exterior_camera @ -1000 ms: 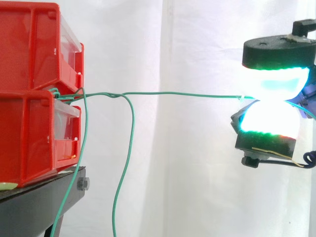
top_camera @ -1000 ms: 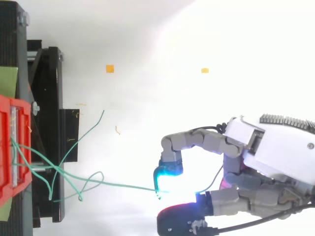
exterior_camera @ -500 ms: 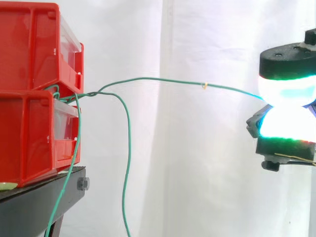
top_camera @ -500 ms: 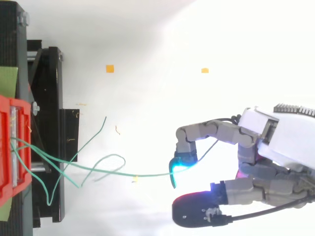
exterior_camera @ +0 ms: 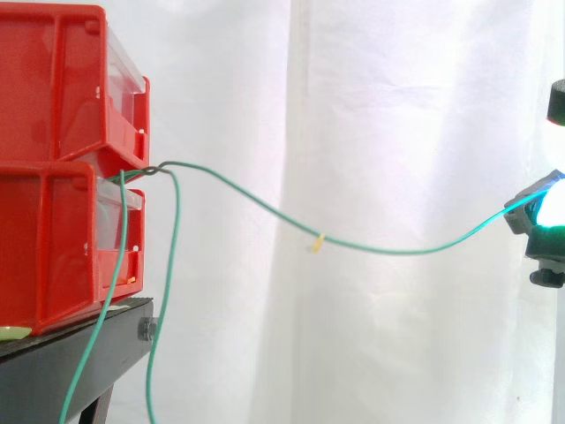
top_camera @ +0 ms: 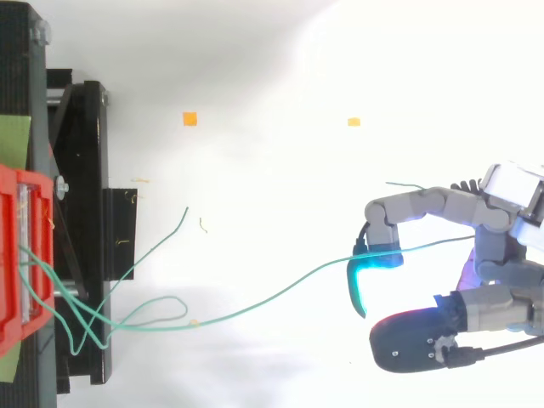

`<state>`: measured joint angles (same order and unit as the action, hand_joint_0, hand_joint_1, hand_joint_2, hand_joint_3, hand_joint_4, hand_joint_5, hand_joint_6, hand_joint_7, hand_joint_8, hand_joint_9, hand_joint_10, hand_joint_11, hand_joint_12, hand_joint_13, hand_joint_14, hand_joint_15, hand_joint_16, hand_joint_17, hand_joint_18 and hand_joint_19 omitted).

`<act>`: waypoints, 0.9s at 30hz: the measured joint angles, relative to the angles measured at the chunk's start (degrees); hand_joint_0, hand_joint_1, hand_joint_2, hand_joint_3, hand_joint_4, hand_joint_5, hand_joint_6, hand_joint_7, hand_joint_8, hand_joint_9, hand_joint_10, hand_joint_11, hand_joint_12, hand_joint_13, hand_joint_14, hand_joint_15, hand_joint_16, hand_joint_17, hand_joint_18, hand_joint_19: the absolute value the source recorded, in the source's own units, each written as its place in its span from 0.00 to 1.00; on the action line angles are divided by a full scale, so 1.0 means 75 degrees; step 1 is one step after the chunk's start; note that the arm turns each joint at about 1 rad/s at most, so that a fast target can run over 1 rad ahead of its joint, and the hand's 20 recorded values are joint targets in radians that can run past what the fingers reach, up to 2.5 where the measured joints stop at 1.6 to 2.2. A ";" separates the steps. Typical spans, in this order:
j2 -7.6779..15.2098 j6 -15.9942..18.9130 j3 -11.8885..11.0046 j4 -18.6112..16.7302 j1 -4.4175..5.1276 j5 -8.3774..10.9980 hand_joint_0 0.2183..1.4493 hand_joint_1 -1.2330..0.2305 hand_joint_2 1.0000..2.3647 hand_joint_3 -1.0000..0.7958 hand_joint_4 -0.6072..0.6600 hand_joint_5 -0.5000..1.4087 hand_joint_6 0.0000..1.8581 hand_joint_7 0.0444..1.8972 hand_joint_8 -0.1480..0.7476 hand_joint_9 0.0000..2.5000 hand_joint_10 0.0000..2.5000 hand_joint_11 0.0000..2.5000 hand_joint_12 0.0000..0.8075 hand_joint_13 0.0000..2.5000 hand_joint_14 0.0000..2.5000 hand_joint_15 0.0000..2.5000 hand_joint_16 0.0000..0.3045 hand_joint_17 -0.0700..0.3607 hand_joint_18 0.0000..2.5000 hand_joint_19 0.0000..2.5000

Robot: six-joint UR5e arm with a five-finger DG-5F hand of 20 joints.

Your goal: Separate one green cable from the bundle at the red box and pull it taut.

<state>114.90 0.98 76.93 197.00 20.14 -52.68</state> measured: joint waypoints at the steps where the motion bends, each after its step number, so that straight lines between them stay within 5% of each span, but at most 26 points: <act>1: -0.0011 -0.0001 0.0019 -0.0024 0.0002 -0.0002 0.34 0.37 0.01 0.34 0.51 0.34 0.27 0.75 0.20 1.00 1.00 0.12 0.53 1.00 0.01 0.60 0.16 0.42 0.68 0.04; 13: -0.0027 -0.0008 0.0044 -0.0093 0.0001 0.0044 0.16 0.46 0.00 0.28 0.55 0.34 0.27 0.75 0.25 1.00 1.00 0.16 0.60 1.00 0.01 0.57 0.20 0.48 0.73 0.00; 27: -0.0022 -0.0002 0.0044 -0.0571 -0.0003 0.0438 0.16 0.52 0.00 0.28 0.56 0.34 0.27 0.75 0.27 1.00 1.00 0.16 0.59 1.00 0.01 0.56 0.22 0.51 0.73 0.00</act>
<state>114.74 0.97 77.26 192.72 20.12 -49.40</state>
